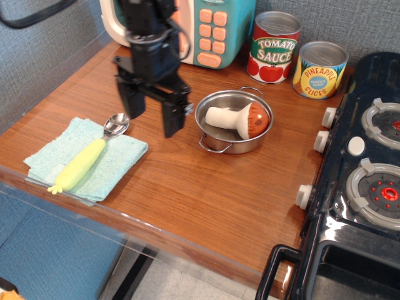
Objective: Remove the mushroom from the silver pot and place it next to the blue rag.
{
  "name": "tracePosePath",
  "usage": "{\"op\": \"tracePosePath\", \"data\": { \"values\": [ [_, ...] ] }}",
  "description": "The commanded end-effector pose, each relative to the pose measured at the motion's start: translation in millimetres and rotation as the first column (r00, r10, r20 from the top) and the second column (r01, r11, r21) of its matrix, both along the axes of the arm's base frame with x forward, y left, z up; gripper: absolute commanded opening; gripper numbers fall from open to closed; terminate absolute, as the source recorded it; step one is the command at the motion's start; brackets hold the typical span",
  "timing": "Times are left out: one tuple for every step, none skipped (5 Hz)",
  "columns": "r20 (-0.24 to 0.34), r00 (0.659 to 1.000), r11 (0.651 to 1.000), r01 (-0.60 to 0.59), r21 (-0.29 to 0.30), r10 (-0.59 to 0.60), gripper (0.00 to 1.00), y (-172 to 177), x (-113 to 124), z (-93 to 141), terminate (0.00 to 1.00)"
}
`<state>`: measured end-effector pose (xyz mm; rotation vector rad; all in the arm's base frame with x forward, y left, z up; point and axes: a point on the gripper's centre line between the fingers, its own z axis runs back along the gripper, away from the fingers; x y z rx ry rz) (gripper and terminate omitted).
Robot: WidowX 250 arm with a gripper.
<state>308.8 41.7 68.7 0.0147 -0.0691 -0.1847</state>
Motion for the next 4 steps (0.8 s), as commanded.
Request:
{"op": "tracePosePath", "data": {
  "values": [
    [0.110,0.993,0.998,0.056,-0.024,-0.053,1.00,-49,61,15,0.00],
    [0.110,0.993,0.998,0.053,-0.036,-0.049,1.00,-59,73,4,0.00],
    [0.118,0.991,0.997,0.064,-0.030,-0.060,1.00,-72,81,-4,0.00],
    [0.119,0.991,0.997,0.069,-0.033,-0.064,1.00,-79,87,-11,0.00]
  ]
}}
